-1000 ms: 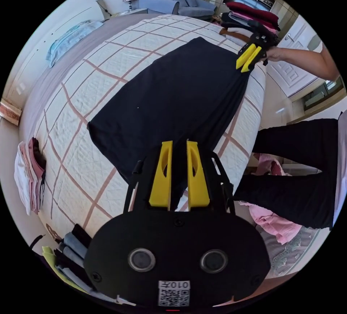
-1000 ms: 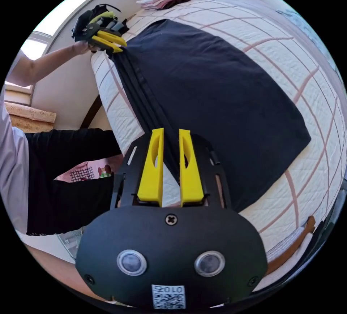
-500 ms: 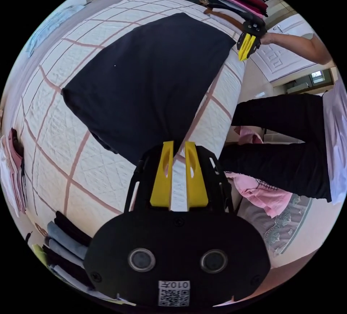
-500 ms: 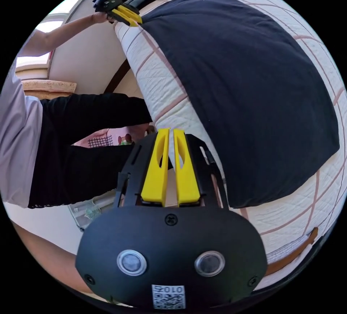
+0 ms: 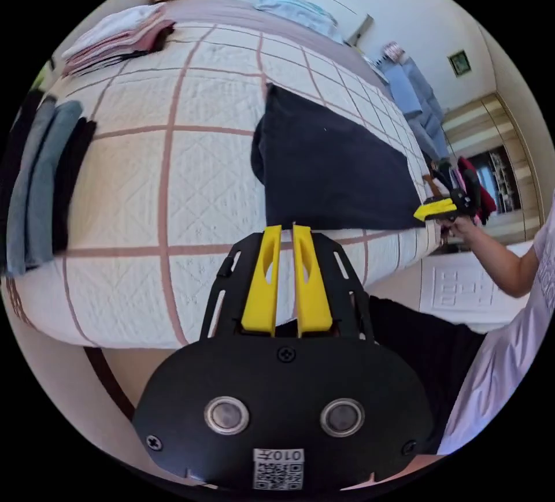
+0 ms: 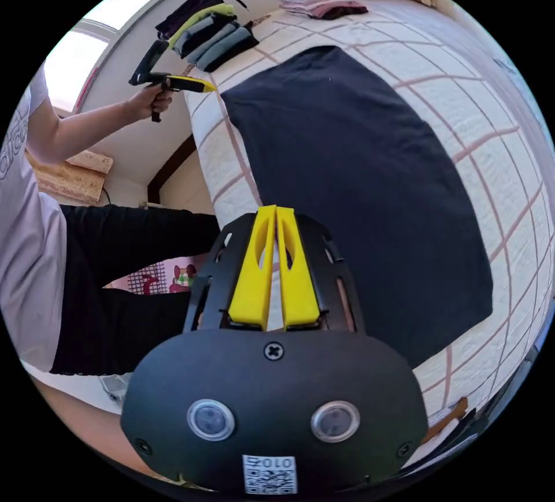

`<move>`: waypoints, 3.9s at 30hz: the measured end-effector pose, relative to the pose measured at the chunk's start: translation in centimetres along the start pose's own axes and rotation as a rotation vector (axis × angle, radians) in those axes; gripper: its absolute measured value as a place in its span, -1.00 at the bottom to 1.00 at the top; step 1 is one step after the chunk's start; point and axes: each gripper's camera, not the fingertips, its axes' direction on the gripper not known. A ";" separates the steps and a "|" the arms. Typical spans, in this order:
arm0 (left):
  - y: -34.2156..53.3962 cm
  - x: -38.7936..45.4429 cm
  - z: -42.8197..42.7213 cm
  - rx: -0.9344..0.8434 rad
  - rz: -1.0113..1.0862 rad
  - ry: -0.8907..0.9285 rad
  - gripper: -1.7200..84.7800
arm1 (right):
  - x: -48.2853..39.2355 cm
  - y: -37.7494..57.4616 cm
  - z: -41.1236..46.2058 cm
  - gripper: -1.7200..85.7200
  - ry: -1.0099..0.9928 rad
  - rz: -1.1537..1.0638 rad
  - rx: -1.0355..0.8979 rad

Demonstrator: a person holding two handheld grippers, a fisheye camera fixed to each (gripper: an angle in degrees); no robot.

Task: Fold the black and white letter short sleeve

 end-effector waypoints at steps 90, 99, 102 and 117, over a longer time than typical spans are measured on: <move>3.4 84.8 41.3 -0.553 0.975 -0.560 -0.81 | 12.0 12.7 -9.0 -0.86 0.263 -0.881 -0.338; 3.2 84.5 41.0 -0.610 1.012 -0.405 -0.77 | 15.6 14.7 -13.0 -0.88 0.221 -0.740 -0.442; 2.4 83.7 39.2 -0.573 0.978 -0.255 -0.79 | 16.8 13.2 -14.2 -0.89 0.212 -0.654 -0.368; -0.3 45.1 29.9 -0.212 -0.255 -0.019 -0.82 | 29.8 -10.3 -10.0 -0.87 -0.260 -0.109 -0.220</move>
